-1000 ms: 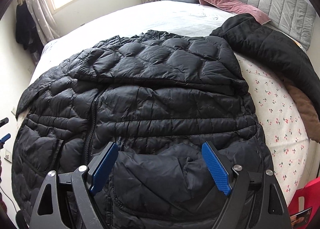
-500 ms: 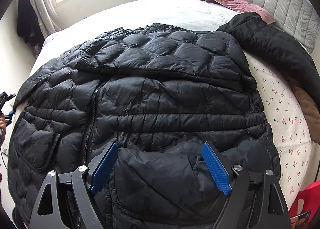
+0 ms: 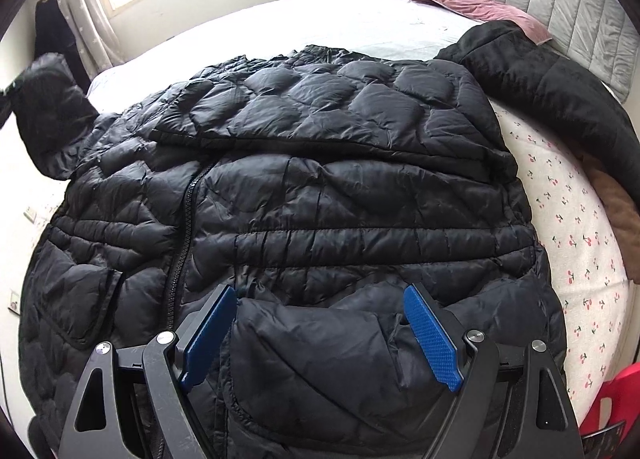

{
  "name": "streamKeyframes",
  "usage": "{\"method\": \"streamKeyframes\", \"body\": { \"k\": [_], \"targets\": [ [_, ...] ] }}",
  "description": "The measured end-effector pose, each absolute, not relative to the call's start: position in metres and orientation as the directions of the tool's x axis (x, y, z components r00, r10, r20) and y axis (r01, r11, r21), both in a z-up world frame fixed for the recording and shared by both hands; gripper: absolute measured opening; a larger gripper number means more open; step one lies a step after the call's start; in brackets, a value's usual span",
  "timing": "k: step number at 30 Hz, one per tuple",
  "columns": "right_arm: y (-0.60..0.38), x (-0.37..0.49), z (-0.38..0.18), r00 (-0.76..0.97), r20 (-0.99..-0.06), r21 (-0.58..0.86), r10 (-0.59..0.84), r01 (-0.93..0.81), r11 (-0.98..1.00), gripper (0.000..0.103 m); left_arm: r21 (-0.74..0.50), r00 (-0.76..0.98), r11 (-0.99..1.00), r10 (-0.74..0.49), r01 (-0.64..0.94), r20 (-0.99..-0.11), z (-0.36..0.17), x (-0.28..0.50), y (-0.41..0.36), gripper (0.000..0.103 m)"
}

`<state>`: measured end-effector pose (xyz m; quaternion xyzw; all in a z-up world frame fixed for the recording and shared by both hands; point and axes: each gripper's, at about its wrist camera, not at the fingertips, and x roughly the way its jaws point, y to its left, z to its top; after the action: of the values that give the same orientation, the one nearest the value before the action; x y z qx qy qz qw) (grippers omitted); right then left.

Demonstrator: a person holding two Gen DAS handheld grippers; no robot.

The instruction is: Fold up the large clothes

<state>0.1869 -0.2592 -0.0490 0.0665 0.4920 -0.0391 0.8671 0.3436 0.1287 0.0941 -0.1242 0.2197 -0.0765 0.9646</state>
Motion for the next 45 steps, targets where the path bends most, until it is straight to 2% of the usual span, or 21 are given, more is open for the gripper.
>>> {"method": "streamKeyframes", "body": {
  "k": [4,5,6,7,8,9,12,20,25,28,32,35,36,38,39,40,41,42,45],
  "targets": [
    [-0.259,0.187,-0.05,0.511,-0.859,0.085,0.006,0.133,0.987,0.087,-0.244,0.824,0.926,-0.368,0.287,-0.43,0.1,0.347,0.048,0.005],
    [-0.259,0.187,-0.05,0.511,-0.859,0.09,0.01,0.132,0.987,0.087,-0.261,0.77,0.893,-0.449,0.367,-0.454,0.095,0.347,0.031,0.011],
    [-0.259,0.187,-0.05,0.512,-0.859,0.095,0.014,0.132,0.987,0.087,-0.297,0.674,0.834,-0.552,0.466,-0.492,0.088,0.349,0.011,0.021],
    [-0.259,0.187,-0.05,0.512,-0.859,0.1,0.018,0.133,0.986,0.087,-0.335,0.564,0.767,-0.634,0.547,-0.529,0.079,0.348,-0.006,0.041],
    [-0.26,0.186,-0.05,0.512,-0.859,0.102,0.02,0.133,0.986,0.087,-0.345,0.515,0.735,-0.664,0.584,-0.543,0.071,0.339,-0.017,0.048],
    [-0.261,0.186,-0.05,0.514,-0.858,0.104,0.02,0.134,0.985,0.087,-0.328,0.511,0.723,-0.673,0.608,-0.534,0.066,0.33,-0.021,0.048],
    [-0.266,0.186,-0.049,0.518,-0.855,0.113,0.023,0.144,0.983,0.087,-0.261,0.555,0.747,-0.64,0.612,-0.532,0.059,0.321,-0.013,0.053],
    [-0.266,0.187,-0.048,0.499,-0.864,0.148,0.058,0.142,0.979,0.087,-0.252,0.585,0.89,-0.442,0.38,-0.679,-0.005,0.354,0.06,0.053],
    [-0.283,0.209,-0.03,0.494,-0.823,0.396,0.28,0.146,0.907,0.087,-0.221,0.603,0.919,-0.383,0.326,-0.7,-0.024,0.354,0.083,0.053],
    [-0.29,0.247,-0.025,0.453,-0.797,0.511,0.399,0.155,0.845,0.087,-0.236,0.606,0.917,-0.39,0.321,-0.693,-0.026,0.361,0.092,0.053],
    [-0.292,0.309,-0.024,0.49,-0.815,0.442,0.309,0.182,0.878,0.087,-0.265,0.596,0.911,-0.408,0.316,-0.691,-0.036,0.376,0.093,0.051],
    [-0.303,0.349,-0.043,0.535,-0.792,0.481,0.292,0.253,0.84,0.086,-0.279,0.605,0.907,-0.418,0.315,-0.678,-0.034,0.387,0.093,0.047],
    [-0.307,0.358,-0.052,0.541,-0.785,0.504,0.301,0.276,0.818,0.082,-0.285,0.607,0.906,-0.422,0.313,-0.674,-0.032,0.392,0.092,0.047],
    [-0.314,0.376,-0.07,0.562,-0.767,0.55,0.309,0.329,0.768,0.068,-0.286,0.605,0.904,-0.426,0.318,-0.672,-0.031,0.403,0.089,0.044],
    [-0.316,0.38,-0.075,0.584,-0.751,0.571,0.308,0.34,0.747,0.046,-0.283,0.602,0.904,-0.424,0.319,-0.676,-0.032,0.409,0.087,0.042],
    [-0.316,0.381,-0.079,0.599,-0.734,0.593,0.321,0.335,0.732,0.014,-0.287,0.595,0.902,-0.428,0.321,-0.68,-0.033,0.414,0.085,0.04],
    [-0.314,0.383,-0.082,0.601,-0.716,0.622,0.355,0.319,0.715,0.009,-0.306,0.582,0.895,-0.444,0.325,-0.682,-0.036,0.42,0.083,0.04],
    [-0.309,0.382,-0.083,0.584,-0.716,0.629,0.382,0.303,0.715,0.009,-0.332,0.564,0.885,-0.464,0.326,-0.683,-0.04,0.425,0.083,0.04],
    [-0.274,0.368,-0.073,0.533,-0.782,0.49,0.324,0.205,0.847,0.008,-0.329,0.562,0.896,-0.443,0.297,-0.698,-0.055,0.433,0.085,0.04]
  ]
}}
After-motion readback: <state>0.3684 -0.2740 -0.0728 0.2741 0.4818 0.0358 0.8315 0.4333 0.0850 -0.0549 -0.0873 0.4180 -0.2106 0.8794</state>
